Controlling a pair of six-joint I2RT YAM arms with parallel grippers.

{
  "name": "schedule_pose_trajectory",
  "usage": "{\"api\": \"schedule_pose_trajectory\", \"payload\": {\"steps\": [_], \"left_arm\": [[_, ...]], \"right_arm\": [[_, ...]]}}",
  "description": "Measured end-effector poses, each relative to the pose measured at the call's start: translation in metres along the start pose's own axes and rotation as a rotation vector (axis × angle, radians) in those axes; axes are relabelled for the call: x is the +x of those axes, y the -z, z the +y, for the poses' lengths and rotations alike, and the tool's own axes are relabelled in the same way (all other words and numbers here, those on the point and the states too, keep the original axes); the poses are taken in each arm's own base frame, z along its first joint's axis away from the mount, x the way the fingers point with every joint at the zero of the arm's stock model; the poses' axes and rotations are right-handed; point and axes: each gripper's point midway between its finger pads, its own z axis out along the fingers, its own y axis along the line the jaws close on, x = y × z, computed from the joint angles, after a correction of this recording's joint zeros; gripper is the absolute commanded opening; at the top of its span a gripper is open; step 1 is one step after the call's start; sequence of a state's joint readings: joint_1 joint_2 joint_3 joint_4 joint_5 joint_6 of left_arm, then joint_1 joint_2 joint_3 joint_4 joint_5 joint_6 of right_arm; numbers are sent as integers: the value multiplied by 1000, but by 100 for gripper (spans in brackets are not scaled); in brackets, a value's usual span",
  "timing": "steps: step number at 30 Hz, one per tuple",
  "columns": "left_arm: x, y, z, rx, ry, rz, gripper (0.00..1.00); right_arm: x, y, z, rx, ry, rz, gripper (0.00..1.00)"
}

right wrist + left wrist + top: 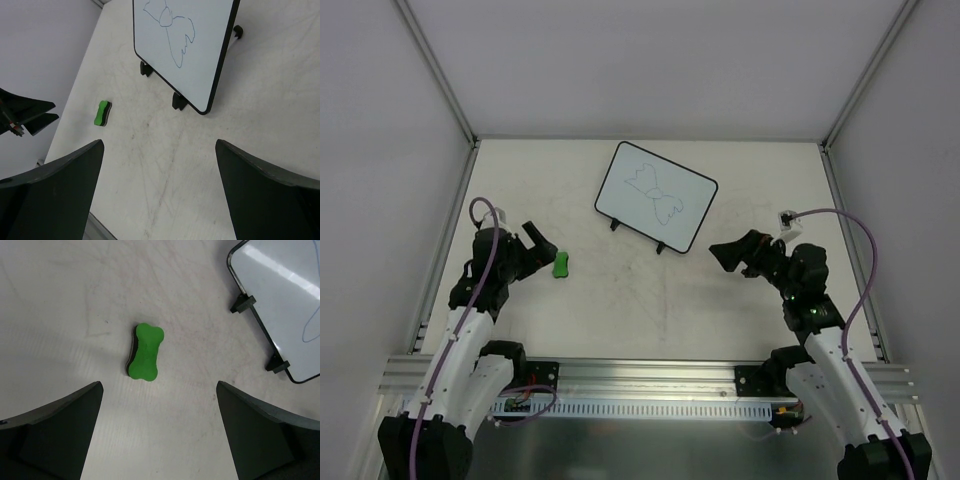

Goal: Erase the whiteboard

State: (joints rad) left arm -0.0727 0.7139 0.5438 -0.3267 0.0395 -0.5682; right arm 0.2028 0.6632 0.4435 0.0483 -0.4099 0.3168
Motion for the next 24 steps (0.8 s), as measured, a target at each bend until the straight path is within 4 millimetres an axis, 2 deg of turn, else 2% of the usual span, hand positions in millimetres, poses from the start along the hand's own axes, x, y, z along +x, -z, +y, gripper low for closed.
{"api": "schedule_pose_trajectory", "payload": {"steps": [5,10,15,21,24], "left_arm": [[8,-15,11,-85,-37,75,99],[14,-29,0,-130,-122,150,99],[10,-38,-11,-146,-173,168,99],[14,-49,-8,-186,-211,228,99],[20,-54,-4,-207,-219,260,99]], "right_arm": [[-3,-1,6,-66,17,-59,99],[-33,-18,14,-129,0,-77,99],[-45,-42,-11,-96,-60,-78,99],[-59,-55,-21,-91,-38,-117,99],[-69,-60,-27,-92,-17,-149,94]]}}
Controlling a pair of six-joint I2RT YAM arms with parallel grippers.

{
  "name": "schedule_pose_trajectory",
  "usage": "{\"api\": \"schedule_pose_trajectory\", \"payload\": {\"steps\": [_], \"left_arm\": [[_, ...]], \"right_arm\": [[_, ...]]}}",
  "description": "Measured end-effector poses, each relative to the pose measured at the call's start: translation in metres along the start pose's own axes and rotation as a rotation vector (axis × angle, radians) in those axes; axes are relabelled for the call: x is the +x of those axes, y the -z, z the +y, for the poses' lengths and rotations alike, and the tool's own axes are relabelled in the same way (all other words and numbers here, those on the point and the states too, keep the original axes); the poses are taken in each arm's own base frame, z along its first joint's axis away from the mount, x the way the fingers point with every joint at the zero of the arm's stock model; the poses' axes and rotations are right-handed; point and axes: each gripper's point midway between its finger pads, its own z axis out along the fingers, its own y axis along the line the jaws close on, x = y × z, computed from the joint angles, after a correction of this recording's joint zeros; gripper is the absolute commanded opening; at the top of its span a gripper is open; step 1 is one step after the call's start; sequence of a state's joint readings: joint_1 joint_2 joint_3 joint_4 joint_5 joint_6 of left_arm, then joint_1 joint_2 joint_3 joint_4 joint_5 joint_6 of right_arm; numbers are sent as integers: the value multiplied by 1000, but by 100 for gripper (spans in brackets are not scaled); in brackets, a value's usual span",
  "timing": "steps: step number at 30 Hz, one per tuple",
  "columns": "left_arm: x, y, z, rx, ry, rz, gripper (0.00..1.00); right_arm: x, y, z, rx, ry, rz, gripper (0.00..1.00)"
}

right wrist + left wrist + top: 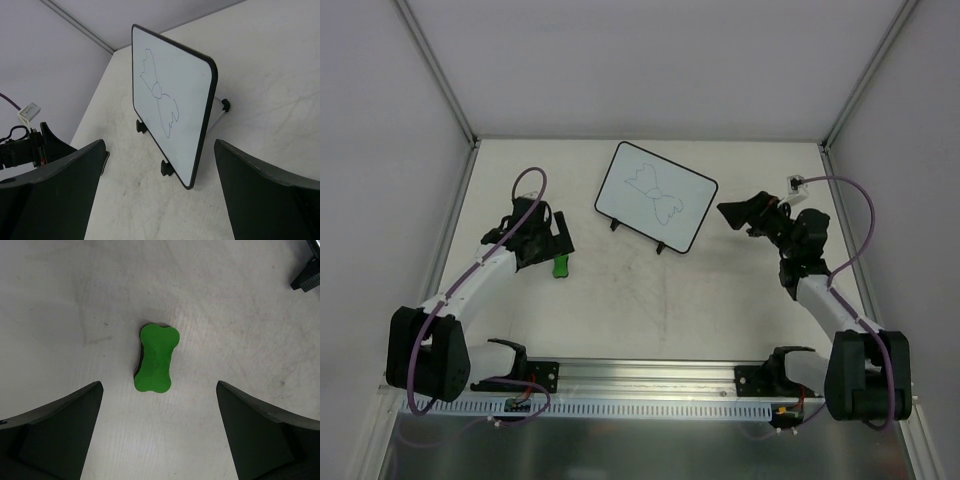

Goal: Erase the whiteboard

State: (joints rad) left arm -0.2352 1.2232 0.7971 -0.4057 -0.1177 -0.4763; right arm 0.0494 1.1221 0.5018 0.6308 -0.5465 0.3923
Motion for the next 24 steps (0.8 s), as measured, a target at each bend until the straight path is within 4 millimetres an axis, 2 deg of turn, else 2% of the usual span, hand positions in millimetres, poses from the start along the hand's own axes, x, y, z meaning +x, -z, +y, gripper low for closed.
{"api": "schedule_pose_trajectory", "payload": {"steps": [4,7,12,16,19,21,24], "left_arm": [[5,-5,2,-14,-5,26,99],[6,-6,2,-16,-5,29,99],[6,-6,2,-15,-5,29,99],[5,-5,2,-12,-4,24,99],[4,-3,1,-8,-4,20,99],[4,-4,1,-6,-4,21,99],[5,-4,1,-8,-4,24,99]], "right_arm": [[-12,-16,-17,4,6,-26,91],[-12,-30,-30,-10,-3,-34,89],[4,-58,-52,-77,-43,-7,83],[24,-70,-69,-90,-99,36,82],[29,-74,-71,-104,-113,53,78],[22,-78,-67,-130,-102,44,69],[7,-87,-61,-170,-82,22,64]]}}
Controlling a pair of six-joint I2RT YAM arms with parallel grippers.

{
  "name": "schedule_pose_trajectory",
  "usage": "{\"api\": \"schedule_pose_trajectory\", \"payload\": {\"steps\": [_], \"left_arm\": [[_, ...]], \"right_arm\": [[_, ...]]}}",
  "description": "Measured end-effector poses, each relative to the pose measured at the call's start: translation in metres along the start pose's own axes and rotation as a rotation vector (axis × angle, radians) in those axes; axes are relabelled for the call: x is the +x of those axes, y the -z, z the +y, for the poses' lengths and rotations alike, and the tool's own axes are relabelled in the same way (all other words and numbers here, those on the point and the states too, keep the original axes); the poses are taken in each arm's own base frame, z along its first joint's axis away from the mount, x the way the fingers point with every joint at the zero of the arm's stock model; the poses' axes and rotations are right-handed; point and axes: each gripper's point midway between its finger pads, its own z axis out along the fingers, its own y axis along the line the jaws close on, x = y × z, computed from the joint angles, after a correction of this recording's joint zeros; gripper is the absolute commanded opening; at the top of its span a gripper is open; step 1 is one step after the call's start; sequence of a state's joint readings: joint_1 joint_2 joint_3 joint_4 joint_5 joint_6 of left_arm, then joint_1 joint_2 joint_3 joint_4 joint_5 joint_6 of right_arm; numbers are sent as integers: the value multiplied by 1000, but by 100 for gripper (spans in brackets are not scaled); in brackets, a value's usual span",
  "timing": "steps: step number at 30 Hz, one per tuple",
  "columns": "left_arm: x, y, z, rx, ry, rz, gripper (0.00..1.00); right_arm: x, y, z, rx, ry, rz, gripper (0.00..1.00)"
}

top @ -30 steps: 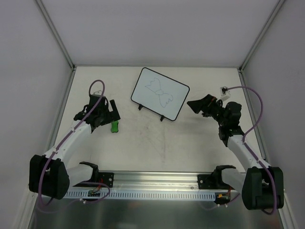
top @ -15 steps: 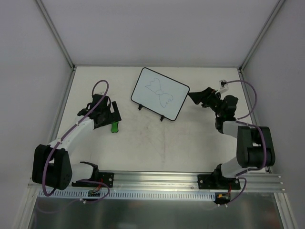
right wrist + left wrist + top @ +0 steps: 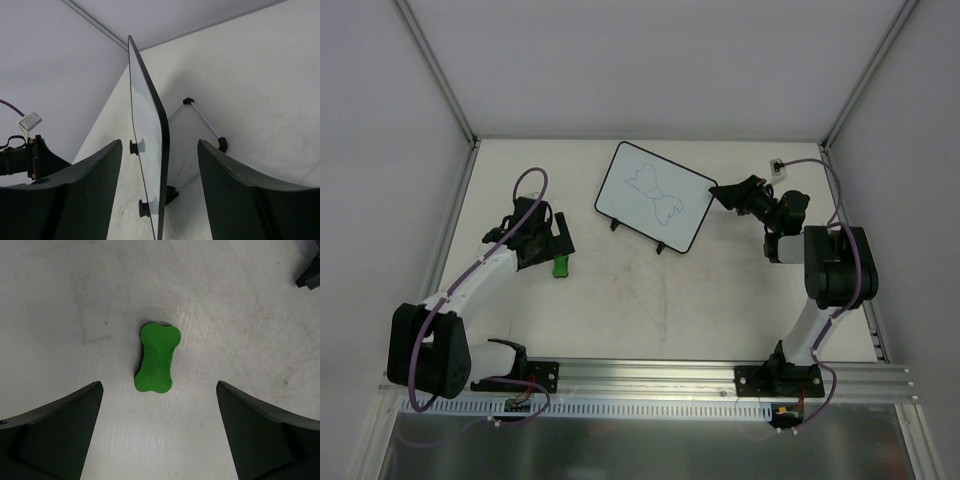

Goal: Erase the whiteboard

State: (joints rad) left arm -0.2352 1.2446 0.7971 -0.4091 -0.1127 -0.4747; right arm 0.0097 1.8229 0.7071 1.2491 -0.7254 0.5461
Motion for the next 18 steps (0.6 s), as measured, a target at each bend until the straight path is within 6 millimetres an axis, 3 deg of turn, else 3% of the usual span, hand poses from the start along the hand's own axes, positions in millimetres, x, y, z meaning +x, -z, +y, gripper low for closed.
{"api": "schedule_pose_trajectory", "payload": {"steps": [3,7,8,12,17,18], "left_arm": [[3,-4,1,-10,-2,18,99],[11,-13,4,-30,-7,57,99],[13,-15,5,-33,-8,64,99],[17,-18,6,-41,-11,82,99],[20,-23,7,-48,-26,104,99],[21,-25,7,-51,-32,113,99]], "right_arm": [[-10,-8,4,-30,24,-11,51],[-10,-14,1,-46,18,-4,42],[-8,-16,-1,-45,14,0,36],[-2,-18,-5,-44,-1,17,31],[0,-23,-2,-65,-1,31,3],[-1,-24,0,-72,-1,31,1]]}}
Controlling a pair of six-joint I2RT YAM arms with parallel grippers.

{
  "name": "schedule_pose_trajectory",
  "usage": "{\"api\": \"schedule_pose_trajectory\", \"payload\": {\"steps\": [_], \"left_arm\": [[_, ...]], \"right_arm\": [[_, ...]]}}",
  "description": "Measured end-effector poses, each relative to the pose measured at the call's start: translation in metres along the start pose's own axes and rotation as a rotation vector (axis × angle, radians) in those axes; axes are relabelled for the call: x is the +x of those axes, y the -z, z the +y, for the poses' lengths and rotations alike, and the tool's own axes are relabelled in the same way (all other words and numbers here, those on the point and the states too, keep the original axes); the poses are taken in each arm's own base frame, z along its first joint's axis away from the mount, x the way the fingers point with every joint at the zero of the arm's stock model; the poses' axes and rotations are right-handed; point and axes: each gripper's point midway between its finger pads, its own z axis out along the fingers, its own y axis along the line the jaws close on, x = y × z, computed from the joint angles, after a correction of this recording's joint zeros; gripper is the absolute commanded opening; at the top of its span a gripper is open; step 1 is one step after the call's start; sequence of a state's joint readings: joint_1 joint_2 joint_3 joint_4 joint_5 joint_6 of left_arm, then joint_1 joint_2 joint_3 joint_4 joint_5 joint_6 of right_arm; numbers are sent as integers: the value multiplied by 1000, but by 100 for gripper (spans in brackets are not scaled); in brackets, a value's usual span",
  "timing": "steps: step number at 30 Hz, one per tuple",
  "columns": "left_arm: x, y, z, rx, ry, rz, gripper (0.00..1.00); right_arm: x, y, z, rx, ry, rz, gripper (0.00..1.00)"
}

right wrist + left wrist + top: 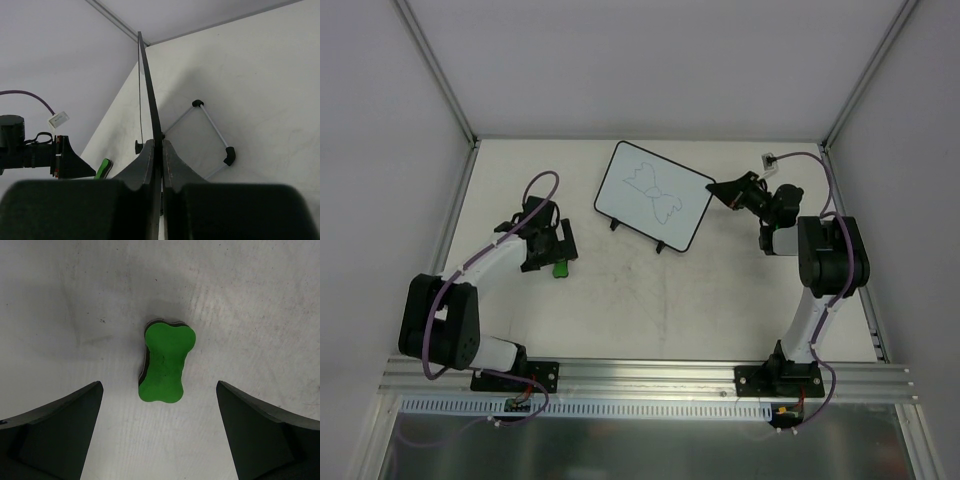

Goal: Erase the whiteboard

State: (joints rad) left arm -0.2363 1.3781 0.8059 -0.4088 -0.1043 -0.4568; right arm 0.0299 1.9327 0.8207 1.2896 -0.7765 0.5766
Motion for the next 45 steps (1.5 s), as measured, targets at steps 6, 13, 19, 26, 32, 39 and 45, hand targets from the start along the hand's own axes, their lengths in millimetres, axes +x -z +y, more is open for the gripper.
{"api": "schedule_pose_trajectory", "payload": {"steps": [6,13,19,26,32,39,45], "left_arm": [[-1,-13,-8,1,-44,47,99],[-11,-22,-16,0,-77,57,94],[-12,-27,-16,-9,-97,69,76],[-12,-31,-16,-13,-113,79,78],[-13,-32,-13,-32,-130,72,77],[-6,-33,-12,-53,-166,76,56],[1,-34,-10,-62,-193,86,56]], "right_arm": [[0,-5,3,-21,-5,9,0],[0,-5,3,-21,-5,9,0],[0,-5,3,-21,-5,9,0],[0,-5,3,-21,-5,9,0],[0,-5,3,-21,-5,9,0],[0,-5,3,-21,-5,9,0],[0,-4,3,-21,-5,9,0]]}}
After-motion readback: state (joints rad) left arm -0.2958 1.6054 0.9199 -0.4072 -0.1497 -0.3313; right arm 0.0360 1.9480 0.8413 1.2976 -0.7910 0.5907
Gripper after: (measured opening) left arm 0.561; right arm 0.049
